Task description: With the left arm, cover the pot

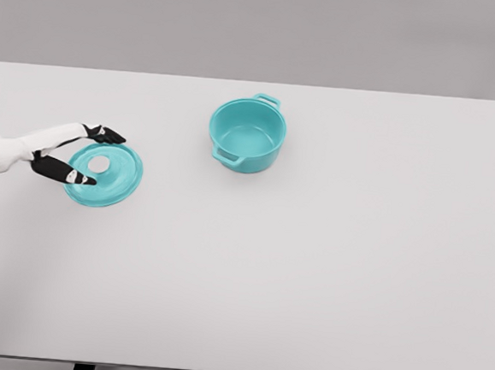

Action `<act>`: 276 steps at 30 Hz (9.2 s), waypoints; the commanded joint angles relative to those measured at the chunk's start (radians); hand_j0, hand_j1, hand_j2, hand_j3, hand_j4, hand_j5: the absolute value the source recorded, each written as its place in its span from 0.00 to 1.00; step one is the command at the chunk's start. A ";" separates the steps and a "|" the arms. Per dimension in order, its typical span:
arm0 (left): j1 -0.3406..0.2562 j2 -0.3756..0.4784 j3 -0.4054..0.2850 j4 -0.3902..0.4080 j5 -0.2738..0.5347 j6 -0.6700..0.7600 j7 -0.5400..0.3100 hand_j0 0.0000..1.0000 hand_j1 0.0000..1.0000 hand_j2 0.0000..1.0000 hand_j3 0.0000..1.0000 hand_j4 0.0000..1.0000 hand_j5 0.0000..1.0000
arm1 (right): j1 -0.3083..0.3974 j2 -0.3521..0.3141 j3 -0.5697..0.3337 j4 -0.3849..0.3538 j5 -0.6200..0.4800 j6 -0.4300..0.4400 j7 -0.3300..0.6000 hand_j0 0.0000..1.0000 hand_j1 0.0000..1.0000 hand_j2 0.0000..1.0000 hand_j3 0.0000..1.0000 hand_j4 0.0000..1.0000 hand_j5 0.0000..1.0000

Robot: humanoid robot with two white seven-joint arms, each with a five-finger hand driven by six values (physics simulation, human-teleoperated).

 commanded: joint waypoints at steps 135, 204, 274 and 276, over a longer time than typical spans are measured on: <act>-0.008 -0.046 -0.046 0.091 0.004 -0.010 -0.005 0.49 0.49 0.49 0.49 0.49 0.49 | 0.000 0.000 0.000 0.000 0.001 0.000 0.000 1.00 1.00 1.00 1.00 1.00 1.00; -0.270 -0.167 -0.132 -0.028 -0.015 0.018 -0.008 0.48 0.48 0.48 0.48 0.48 0.48 | 0.000 0.000 0.000 0.000 0.001 0.000 0.000 1.00 1.00 1.00 1.00 1.00 1.00; -0.410 -0.569 -0.095 0.386 -0.219 0.022 0.002 0.49 0.49 0.49 0.49 0.49 0.49 | 0.000 0.000 0.000 0.000 0.001 0.000 0.000 1.00 1.00 1.00 1.00 1.00 1.00; -0.410 -0.575 -0.093 0.395 -0.223 0.022 0.002 0.49 0.49 0.49 0.49 0.49 0.49 | 0.000 0.000 0.000 0.000 0.001 0.000 0.000 1.00 1.00 1.00 1.00 1.00 1.00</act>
